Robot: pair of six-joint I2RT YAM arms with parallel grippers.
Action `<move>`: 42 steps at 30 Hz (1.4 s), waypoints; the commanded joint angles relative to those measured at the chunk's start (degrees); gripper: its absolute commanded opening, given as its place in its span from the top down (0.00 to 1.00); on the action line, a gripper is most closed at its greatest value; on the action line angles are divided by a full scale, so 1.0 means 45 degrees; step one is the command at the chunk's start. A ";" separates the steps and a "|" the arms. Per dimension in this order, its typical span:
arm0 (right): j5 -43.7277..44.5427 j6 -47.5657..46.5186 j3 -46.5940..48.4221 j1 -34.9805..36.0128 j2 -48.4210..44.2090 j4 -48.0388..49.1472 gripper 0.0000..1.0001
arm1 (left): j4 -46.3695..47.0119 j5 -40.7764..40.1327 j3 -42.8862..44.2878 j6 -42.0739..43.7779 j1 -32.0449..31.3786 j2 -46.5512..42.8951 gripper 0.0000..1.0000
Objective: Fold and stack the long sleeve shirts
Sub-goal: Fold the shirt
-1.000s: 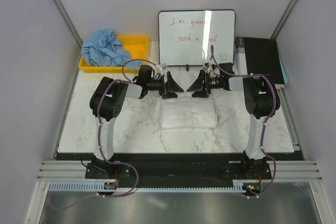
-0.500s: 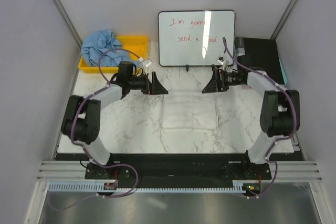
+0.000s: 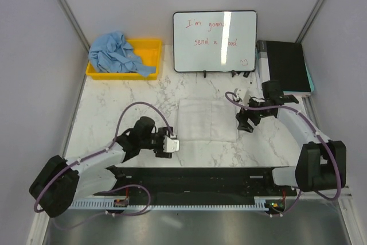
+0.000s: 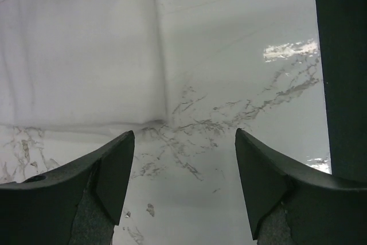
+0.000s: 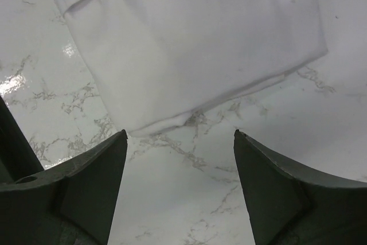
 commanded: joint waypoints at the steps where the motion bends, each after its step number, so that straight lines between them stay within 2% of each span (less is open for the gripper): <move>1: 0.0103 0.1617 0.1037 0.1153 0.1554 0.1347 0.22 | 0.3079 -0.2410 -0.0986 0.3164 -0.1725 -0.0069 0.22; 8: -0.0211 0.4645 0.2988 0.2325 0.3824 0.3063 0.34 | 0.6927 -0.4148 -0.2433 0.4414 -0.3662 0.1765 0.21; 13: -0.0094 0.4690 0.3714 0.3399 0.4898 0.3535 0.35 | 0.8999 -0.6198 -0.2103 0.3911 -0.3899 0.3427 0.16; 15: 0.0450 0.4415 0.3831 0.3788 0.5172 0.3517 0.35 | 0.8126 -0.5835 -0.1985 0.3556 -0.3433 0.3060 0.16; 19: 0.1001 0.3306 0.4357 0.4259 0.6559 0.3127 0.38 | 0.8435 -0.5049 -0.3136 0.4338 -0.3391 0.2492 0.13; 23: 0.1526 0.2036 0.4592 0.4844 0.7379 0.3419 0.36 | 0.7811 -0.5439 -0.3156 0.3851 -0.3371 0.2025 0.13; 26: 0.1957 0.1156 0.5255 0.5215 0.8180 0.3438 0.36 | 0.6876 -0.4799 -0.3332 0.3460 -0.3215 0.1049 0.14; 29: 0.2210 -0.0717 0.5784 0.5741 0.8728 0.3419 0.37 | 0.5101 -0.3707 -0.3177 0.2484 -0.3137 -0.0960 0.15; 33: 0.2055 -0.5182 0.5279 0.6193 0.8380 0.3301 0.33 | 0.3302 -0.3271 -0.3313 0.1702 -0.3078 -0.3497 0.15; 35: 0.1958 -0.4925 0.5392 0.6019 0.8144 0.3380 0.32 | 0.2305 -0.3504 -0.3352 0.1564 -0.2961 -0.4107 0.15; 37: 0.0791 -0.4339 0.5492 0.5610 0.7346 0.3243 0.30 | 0.1662 -0.3487 -0.3469 0.1603 -0.2416 -0.5003 0.15; 40: -0.0013 -0.4045 0.4404 0.5373 0.5433 0.3457 0.31 | 0.0917 -0.2299 -0.3585 0.2204 -0.0914 -0.5730 0.17; 42: -0.0288 -0.3324 0.4183 0.5412 0.4748 0.3419 0.32 | 0.0817 -0.0816 -0.3761 0.3024 0.0448 -0.5849 0.17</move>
